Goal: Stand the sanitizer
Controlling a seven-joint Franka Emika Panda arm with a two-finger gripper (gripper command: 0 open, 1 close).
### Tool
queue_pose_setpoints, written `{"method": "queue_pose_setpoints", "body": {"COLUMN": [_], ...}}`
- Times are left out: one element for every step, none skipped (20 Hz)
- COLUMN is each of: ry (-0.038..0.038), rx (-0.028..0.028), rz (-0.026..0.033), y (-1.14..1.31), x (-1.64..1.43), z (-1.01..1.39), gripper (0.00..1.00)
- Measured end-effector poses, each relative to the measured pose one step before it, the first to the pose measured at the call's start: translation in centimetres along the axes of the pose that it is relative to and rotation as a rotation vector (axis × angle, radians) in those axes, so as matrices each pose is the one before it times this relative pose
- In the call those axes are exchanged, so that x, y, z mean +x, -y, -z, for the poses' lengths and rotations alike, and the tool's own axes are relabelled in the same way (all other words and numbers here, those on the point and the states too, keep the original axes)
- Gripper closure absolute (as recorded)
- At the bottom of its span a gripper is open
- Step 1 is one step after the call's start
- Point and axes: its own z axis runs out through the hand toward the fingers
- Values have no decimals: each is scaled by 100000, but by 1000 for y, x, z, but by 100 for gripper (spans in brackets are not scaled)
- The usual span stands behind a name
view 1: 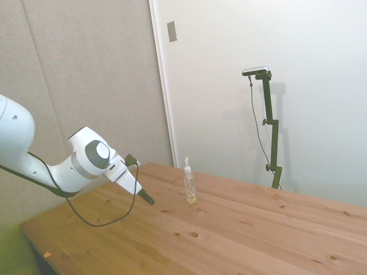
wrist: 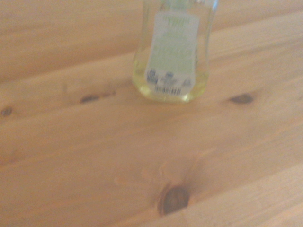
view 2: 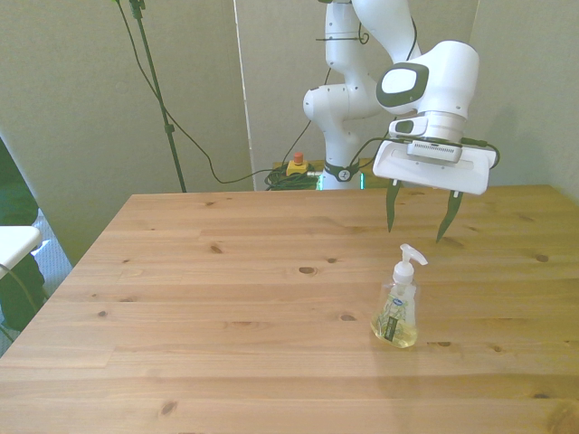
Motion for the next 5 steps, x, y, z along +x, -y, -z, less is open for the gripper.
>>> {"method": "queue_pose_setpoints", "body": {"ry": [3049,3300,3352,3533,3473], "rx": [-2466,-2711,-2650,-2668,-2562], "rz": [2219,2370,2533,2900,3037], "y": [-151,-176,-286,-393,-523], "x": [-227,-55,140,436,734], "z": [655,840,991,1120,1144], "gripper": [0,0,0,0,0]}}
